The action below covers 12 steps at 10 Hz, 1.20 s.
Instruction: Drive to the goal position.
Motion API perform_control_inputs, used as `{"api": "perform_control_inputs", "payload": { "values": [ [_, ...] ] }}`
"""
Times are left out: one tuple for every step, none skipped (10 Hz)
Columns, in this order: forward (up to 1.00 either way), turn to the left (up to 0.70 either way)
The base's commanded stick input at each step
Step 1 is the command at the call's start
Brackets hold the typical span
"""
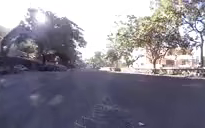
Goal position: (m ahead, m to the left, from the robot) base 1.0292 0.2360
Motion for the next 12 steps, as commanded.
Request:
{"api": "perform_control_inputs", "payload": {
  "values": [
    [0.70, 0.00],
    [0.70, 0.00],
    [0.70, 0.00],
    [0.70, 0.00],
    [0.70, 0.00],
    [0.70, 0.00],
    [0.70, 0.00],
    [0.70, 0.00],
    [0.70, 0.00],
    [0.70, 0.00],
    [0.70, 0.00],
    [0.70, 0.00]
  ]
}}
